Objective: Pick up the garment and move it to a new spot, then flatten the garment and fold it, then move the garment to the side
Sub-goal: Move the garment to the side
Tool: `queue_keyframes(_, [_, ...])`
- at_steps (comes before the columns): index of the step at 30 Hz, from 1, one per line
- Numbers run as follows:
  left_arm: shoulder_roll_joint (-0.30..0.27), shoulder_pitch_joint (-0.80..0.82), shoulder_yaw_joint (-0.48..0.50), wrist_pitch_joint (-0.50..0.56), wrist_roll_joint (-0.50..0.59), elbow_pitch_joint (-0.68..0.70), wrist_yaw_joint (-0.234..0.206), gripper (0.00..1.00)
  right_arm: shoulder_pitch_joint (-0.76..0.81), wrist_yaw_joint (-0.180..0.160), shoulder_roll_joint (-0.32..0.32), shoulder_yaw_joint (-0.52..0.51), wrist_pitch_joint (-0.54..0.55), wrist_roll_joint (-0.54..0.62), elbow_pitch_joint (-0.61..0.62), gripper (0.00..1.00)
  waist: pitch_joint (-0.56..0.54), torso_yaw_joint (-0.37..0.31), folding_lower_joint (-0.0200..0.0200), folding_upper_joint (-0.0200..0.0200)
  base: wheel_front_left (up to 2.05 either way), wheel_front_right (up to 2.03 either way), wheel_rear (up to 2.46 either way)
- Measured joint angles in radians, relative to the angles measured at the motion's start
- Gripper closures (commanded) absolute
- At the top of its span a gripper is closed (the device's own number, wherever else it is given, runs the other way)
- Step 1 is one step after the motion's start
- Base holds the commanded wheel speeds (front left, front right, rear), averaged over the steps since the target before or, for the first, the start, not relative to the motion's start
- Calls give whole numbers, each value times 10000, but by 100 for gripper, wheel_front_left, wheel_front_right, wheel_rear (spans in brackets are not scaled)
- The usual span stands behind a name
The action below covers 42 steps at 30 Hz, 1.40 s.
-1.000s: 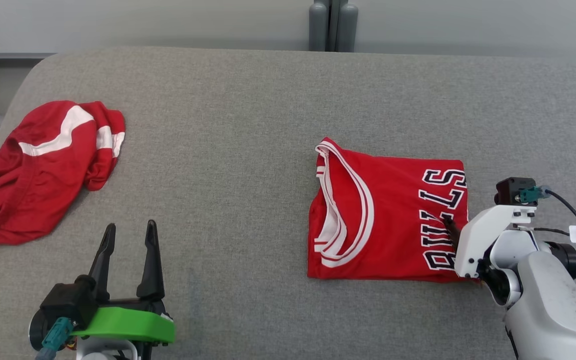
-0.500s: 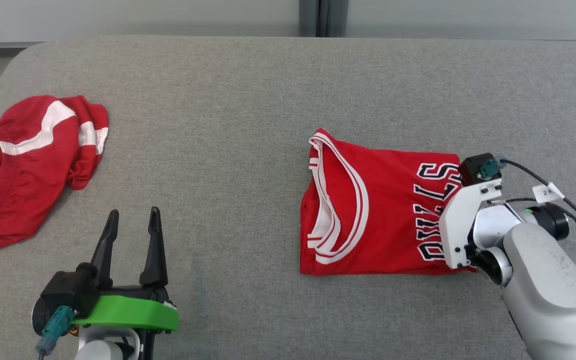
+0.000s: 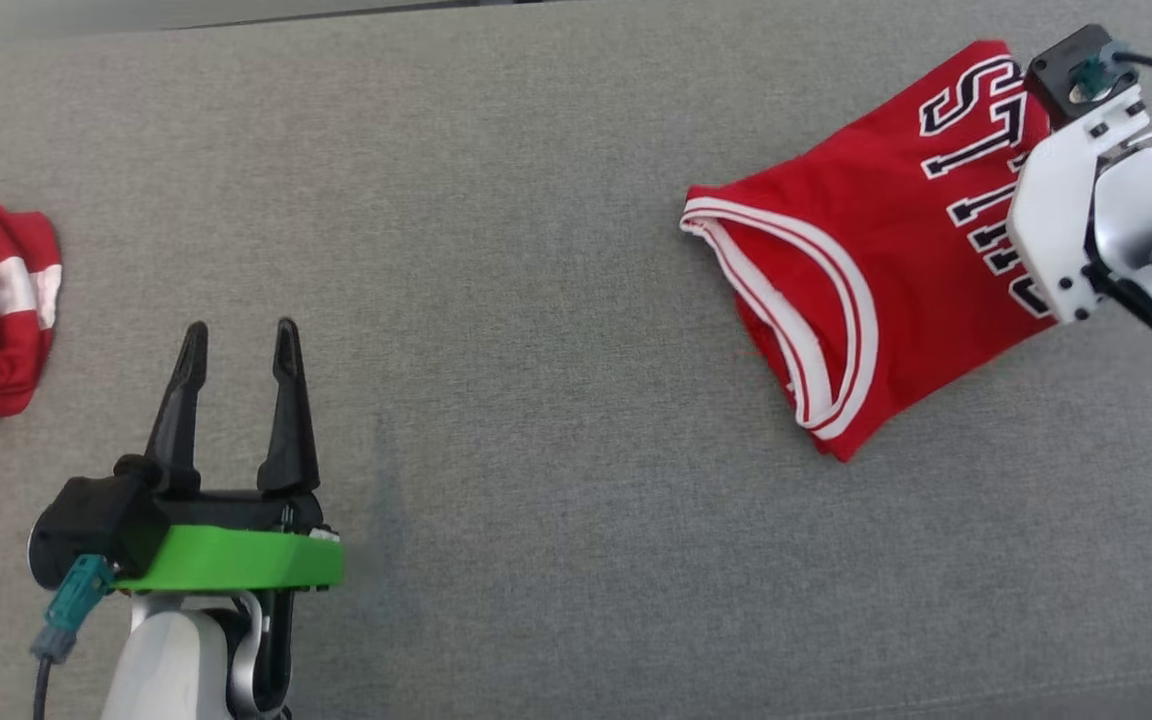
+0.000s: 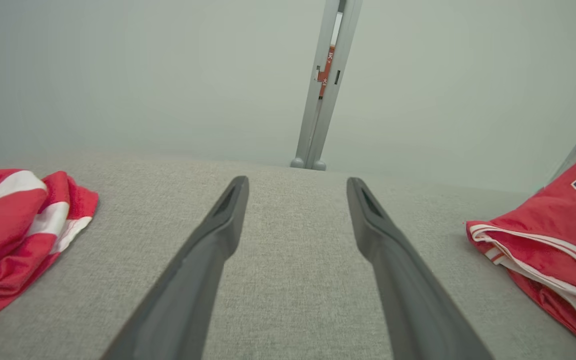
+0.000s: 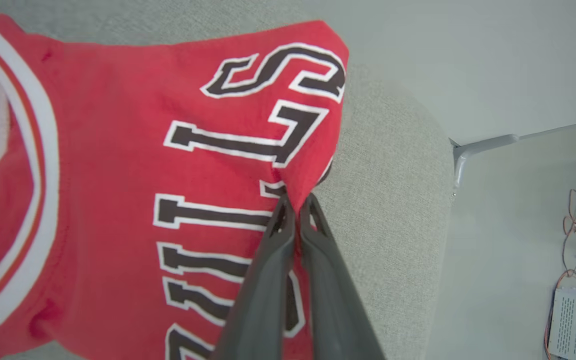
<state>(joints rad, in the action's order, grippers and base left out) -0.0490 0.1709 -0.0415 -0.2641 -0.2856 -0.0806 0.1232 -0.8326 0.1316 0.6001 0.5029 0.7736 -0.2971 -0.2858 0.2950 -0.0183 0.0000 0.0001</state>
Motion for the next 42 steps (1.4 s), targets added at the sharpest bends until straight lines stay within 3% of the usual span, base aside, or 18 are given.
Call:
queue_keyframes(7, [4, 663, -36, 2, 470, 322, 15, 0, -447, 0, 1275, -462, -102, 59, 123, 100, 737, -706, 0, 0, 0, 0, 0])
queue_keyframes(16, [-240, 1171, -215, 2, 842, 980, 44, 0, -58, 2, 2558, -1235, -1672, 725, -493, 100, 1875, -1298, 0, 0, 0, 0, 0])
queue_keyframes(20, [-437, 1284, -211, 2, 855, 1306, 44, 0, -12, 2, 2964, -1649, -2382, 1269, -848, 100, 2349, -1351, 1, 0, 0, 0, 0])
queue_keyframes(27, [-569, 1337, -339, 2, 888, 1540, 44, 0, 74, 2, 3101, -2757, -3210, 1918, -1569, 100, 2980, -1122, 1, 0, 0, 0, 0])
queue_keyframes(28, [-589, 1339, -372, 2, 903, 1547, 44, 0, 84, 2, 3085, -2897, -3312, 2034, -1626, 85, 3021, -1060, 1, 0, 0, 0, 0])
queue_keyframes(29, [-593, 1344, -393, 2, 905, 1557, 44, 0, 106, 2, 3068, -3032, -3369, 2142, -1682, 0, 3055, -1000, 1, 0, 0, 0, 0])
queue_keyframes(38, [-433, 1210, -328, 2, 863, 1352, 44, 0, 958, 2, 2113, -4449, -3749, 3041, -2008, 0, 2779, -575, 1, -1, 0, 0, 0])
queue_keyframes(42, [-314, 913, -242, 2, 838, 1074, 46, 0, 1539, 2, 1298, -5078, -4353, 3076, -1866, 0, 2227, -499, 1, 0, 0, 0, 0])
